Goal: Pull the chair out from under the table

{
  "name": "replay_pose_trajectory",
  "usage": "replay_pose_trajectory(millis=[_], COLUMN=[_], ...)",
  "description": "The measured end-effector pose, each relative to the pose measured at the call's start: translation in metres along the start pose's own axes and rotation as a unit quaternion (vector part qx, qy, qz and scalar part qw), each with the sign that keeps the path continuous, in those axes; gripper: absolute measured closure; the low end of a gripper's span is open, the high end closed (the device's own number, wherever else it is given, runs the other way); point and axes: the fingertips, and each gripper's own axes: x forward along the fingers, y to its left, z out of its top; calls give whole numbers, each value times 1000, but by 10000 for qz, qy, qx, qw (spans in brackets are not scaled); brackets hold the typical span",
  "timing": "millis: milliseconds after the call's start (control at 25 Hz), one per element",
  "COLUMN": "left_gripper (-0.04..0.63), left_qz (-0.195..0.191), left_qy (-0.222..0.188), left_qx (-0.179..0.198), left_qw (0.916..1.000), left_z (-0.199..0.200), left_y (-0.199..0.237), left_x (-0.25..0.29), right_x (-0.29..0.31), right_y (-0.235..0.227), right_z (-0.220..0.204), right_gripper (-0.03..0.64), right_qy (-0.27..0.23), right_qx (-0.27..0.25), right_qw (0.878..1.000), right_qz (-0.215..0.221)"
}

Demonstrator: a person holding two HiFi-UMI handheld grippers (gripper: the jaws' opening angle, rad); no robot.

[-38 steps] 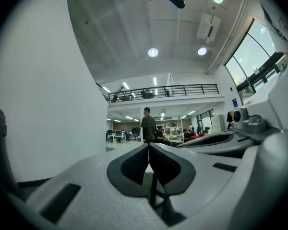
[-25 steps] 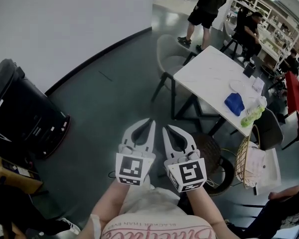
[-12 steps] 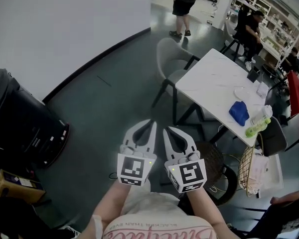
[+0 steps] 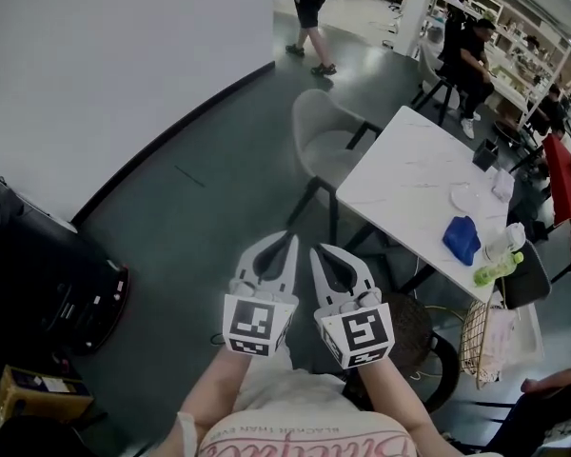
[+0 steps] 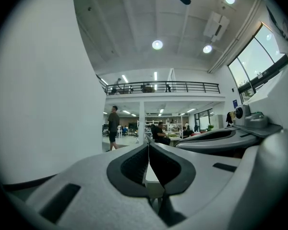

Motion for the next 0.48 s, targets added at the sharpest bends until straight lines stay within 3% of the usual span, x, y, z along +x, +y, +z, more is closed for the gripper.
replay_pose_trajectory(millis=[480], left_gripper=[589], left_qz=[-342], left_qy=[41], left_qx=[-30], left_qw=[9994], left_z=[-3], left_y=[75], left_x=[89], right_x=[106], right_y=[-41], right_z=[7], right_gripper=[614], right_qy=[70], right_qx=[-20], right_qw=[9996], right_qz=[-289])
